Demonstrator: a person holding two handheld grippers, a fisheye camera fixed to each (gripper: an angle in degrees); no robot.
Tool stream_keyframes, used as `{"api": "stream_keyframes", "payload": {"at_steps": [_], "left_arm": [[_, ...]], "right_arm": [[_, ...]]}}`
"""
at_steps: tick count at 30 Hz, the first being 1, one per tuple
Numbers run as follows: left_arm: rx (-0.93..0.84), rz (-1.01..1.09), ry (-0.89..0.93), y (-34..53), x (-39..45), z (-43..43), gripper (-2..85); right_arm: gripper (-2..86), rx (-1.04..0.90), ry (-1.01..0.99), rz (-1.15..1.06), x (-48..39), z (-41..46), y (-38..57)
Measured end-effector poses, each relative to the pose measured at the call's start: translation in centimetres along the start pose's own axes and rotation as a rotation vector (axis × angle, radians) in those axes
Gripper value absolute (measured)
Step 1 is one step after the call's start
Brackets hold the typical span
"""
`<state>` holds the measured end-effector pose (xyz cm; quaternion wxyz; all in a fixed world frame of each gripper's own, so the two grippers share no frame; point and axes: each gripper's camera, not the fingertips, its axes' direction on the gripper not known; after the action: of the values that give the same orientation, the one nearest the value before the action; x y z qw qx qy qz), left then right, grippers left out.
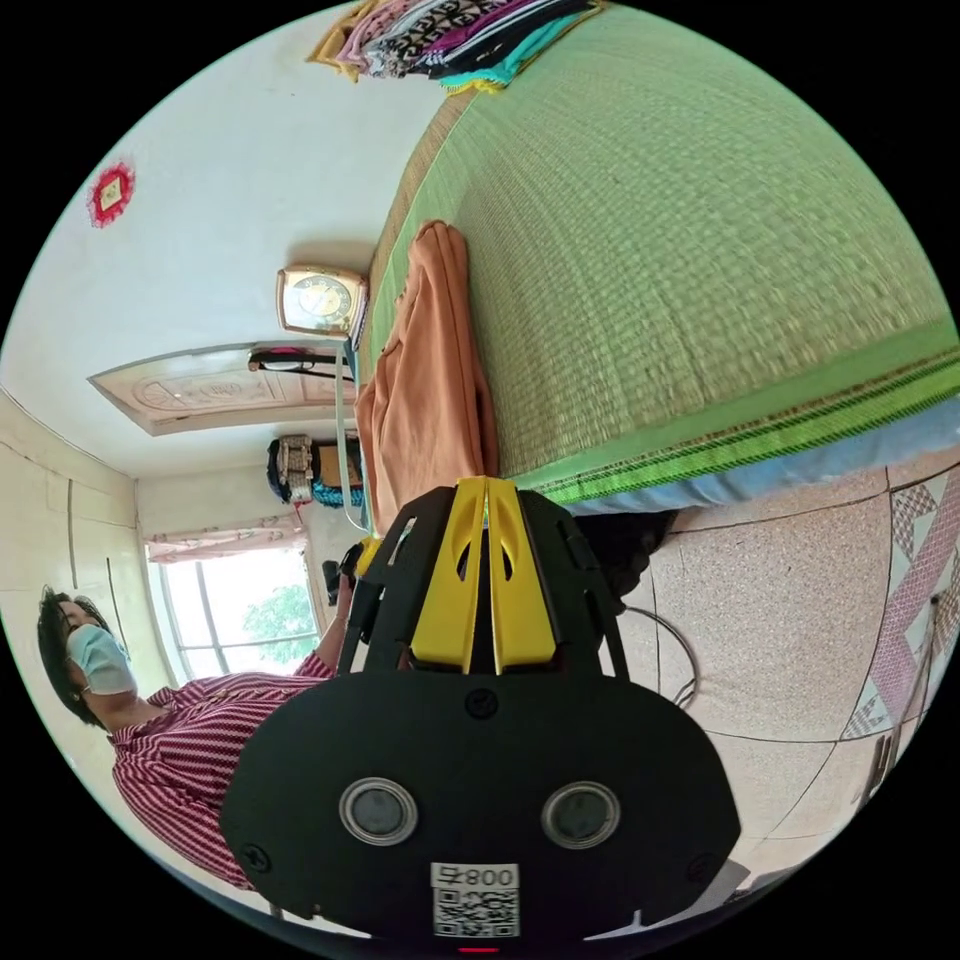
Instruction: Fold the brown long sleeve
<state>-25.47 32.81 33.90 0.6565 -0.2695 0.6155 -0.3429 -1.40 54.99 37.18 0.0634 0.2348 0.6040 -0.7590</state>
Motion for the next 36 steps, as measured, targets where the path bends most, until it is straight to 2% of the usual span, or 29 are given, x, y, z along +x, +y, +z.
{"api": "stream_keyframes", "payload": {"at_steps": [8,11,16,22,27,32,36], "left_arm": [[-0.039,-0.048,0.093,-1.7,-1.9,2.0,8.8],[-0.04,-0.064,0.122,-2.0,-2.9,2.1,8.4],[-0.015,-0.091,0.196,-1.8,-4.6,2.4,7.5],[0.001,-0.078,0.253,-1.5,-6.0,2.9,6.2],[0.011,-0.002,0.265,-1.3,-5.8,3.2,5.4],[0.006,0.068,0.253,-1.0,-5.9,4.6,4.7],[0.007,0.113,0.253,-0.6,-6.1,5.7,4.4]], "right_arm": [[0.1,-0.041,0.062,-0.153,-2.6,3.2,-2.1],[0.1,-0.113,0.077,-0.267,-6.0,8.4,-4.7],[0.1,-0.301,0.128,-0.451,-10.8,21.9,-8.4],[0.1,-0.502,0.375,-0.47,-6.5,36.3,-9.6],[0.1,-0.491,0.389,-0.5,-4.5,36.8,-9.1],[0.1,-0.361,0.384,-0.533,-4.2,35.9,-10.6],[0.2,-0.349,0.448,-0.492,-1.3,40.1,-14.2]]}}
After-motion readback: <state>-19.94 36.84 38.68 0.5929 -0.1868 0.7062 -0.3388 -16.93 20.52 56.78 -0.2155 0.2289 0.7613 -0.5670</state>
